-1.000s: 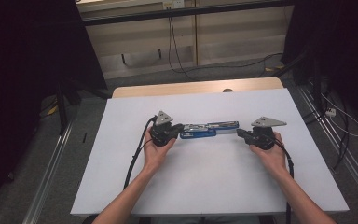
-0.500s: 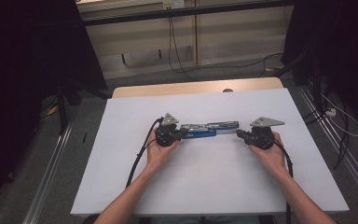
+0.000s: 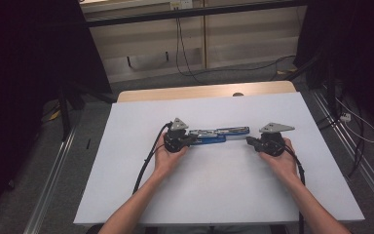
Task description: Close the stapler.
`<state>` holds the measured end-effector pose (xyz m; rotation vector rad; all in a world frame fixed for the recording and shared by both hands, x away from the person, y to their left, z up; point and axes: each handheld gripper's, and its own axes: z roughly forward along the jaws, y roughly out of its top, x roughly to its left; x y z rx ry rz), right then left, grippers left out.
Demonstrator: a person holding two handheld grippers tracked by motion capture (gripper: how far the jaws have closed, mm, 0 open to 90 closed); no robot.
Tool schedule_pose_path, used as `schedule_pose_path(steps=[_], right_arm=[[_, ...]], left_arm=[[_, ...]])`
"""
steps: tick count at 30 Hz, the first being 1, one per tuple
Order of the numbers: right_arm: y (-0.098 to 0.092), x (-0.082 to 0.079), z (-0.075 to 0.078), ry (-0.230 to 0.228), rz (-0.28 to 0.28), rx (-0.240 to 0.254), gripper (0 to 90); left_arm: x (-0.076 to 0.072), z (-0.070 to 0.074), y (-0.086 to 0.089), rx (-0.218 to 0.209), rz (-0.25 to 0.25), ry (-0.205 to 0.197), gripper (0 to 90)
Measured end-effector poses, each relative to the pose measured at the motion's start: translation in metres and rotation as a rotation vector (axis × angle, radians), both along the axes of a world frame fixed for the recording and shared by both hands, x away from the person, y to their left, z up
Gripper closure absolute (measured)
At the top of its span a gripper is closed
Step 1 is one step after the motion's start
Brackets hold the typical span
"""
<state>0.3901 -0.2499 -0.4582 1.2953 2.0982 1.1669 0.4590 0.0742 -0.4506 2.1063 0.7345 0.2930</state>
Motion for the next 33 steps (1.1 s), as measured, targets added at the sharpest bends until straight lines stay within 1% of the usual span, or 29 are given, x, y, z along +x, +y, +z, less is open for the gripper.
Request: schedule_pose_path(steps=[1,3,4,8,9,12,13,15,17,18,21,24,25,28,33], right_arm=[[0.000,0.000,0.000,0.009,-0.005,-0.008,90.0],[-0.001,0.000,0.000,0.011,-0.007,-0.009,90.0],[-0.001,0.000,0.000,0.012,-0.009,-0.009,90.0],[-0.001,0.001,0.002,0.013,-0.009,-0.013,90.0],[-0.001,0.003,0.003,0.029,-0.013,-0.022,90.0],[-0.001,0.006,0.004,0.033,-0.018,-0.023,90.0],[0.000,0.009,0.005,0.043,-0.015,-0.035,90.0],[0.001,0.010,0.005,0.049,-0.015,-0.036,90.0],[0.004,0.014,0.005,0.063,0.004,-0.052,90.0],[0.004,0.014,0.005,0.063,0.004,-0.052,90.0],[0.008,0.017,0.002,0.087,0.020,-0.074,90.0],[0.012,0.022,0.002,0.098,0.030,-0.090,90.0],[0.012,0.024,0.003,0.105,0.026,-0.097,90.0],[0.012,0.026,0.004,0.107,0.014,-0.097,90.0],[0.012,0.029,0.003,0.122,-0.002,-0.101,90.0]], left_arm=[[0.000,0.001,0.000,0.019,-0.006,-0.010,90.0],[0.000,0.000,0.000,0.011,-0.003,-0.008,90.0],[0.000,0.000,0.001,0.006,-0.002,-0.001,90.0],[-0.001,0.000,0.001,0.007,0.000,0.000,90.0],[-0.001,0.000,0.001,0.006,0.000,-0.001,90.0],[0.000,0.000,0.001,0.008,0.000,-0.001,90.0],[0.000,0.000,0.001,0.006,0.000,-0.001,90.0],[0.000,0.000,0.001,0.006,-0.001,-0.001,90.0],[0.000,0.000,0.001,0.005,-0.001,0.000,90.0],[0.000,0.000,0.001,0.005,-0.003,-0.001,90.0],[0.001,0.000,0.001,-0.001,0.000,0.005,90.0],[0.001,0.000,0.002,0.002,0.001,0.000,90.0],[0.001,0.000,0.002,0.003,0.000,-0.001,90.0],[0.001,0.000,0.001,-0.001,0.001,0.004,90.0],[0.000,0.000,0.001,0.003,-0.003,-0.006,90.0]])
